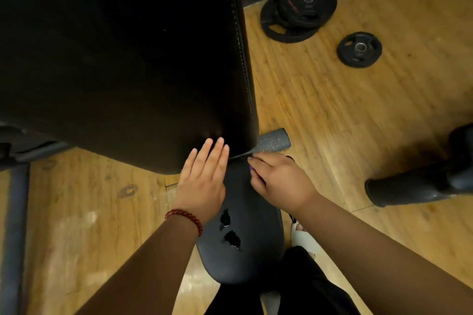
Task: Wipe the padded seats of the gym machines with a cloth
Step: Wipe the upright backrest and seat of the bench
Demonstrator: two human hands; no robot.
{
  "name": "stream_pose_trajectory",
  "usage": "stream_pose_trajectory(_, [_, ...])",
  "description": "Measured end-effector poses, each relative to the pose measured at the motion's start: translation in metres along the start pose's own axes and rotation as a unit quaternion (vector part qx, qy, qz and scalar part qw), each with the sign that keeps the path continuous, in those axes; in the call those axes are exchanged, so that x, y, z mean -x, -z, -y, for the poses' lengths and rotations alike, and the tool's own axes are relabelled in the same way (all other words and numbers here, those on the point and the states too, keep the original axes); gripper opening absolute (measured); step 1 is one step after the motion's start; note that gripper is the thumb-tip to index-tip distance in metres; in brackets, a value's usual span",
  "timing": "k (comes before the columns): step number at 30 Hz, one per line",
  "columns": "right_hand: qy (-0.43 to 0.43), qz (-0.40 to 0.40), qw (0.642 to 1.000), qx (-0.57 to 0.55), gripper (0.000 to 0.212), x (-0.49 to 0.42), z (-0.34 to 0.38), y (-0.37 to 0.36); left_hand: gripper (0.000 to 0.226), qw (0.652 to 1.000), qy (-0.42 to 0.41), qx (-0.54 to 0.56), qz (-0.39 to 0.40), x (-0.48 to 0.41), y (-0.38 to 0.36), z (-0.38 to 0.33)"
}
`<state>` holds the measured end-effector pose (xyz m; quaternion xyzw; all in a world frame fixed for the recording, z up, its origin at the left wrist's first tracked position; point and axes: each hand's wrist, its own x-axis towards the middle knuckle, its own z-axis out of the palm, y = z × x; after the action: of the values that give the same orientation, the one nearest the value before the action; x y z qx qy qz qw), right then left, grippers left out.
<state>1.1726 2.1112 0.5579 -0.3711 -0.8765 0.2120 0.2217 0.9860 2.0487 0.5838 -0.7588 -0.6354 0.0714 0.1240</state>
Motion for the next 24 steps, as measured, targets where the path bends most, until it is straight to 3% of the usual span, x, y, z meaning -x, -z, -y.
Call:
stream_pose_trajectory(9, [0.135, 0.004, 0.99, 0.049, 0.036, -0.046, 0.056, 0.056, 0.078, 0.996, 0.088, -0.01, -0.001, 0.013, 0.064, 0.035])
stream_pose_trajectory(19, [0.204, 0.064, 0.975, 0.066, 0.041, -0.08, 0.108, 0.067, 0.076, 0.988, 0.148, -0.006, -0.03, 0.043, 0.093, 0.064])
stream_pose_trajectory(24, [0.248, 0.033, 0.966, 0.071, 0.036, -0.097, 0.14, 0.076, 0.074, 0.981, 0.185, -0.016, -0.061, 0.067, 0.11, 0.098])
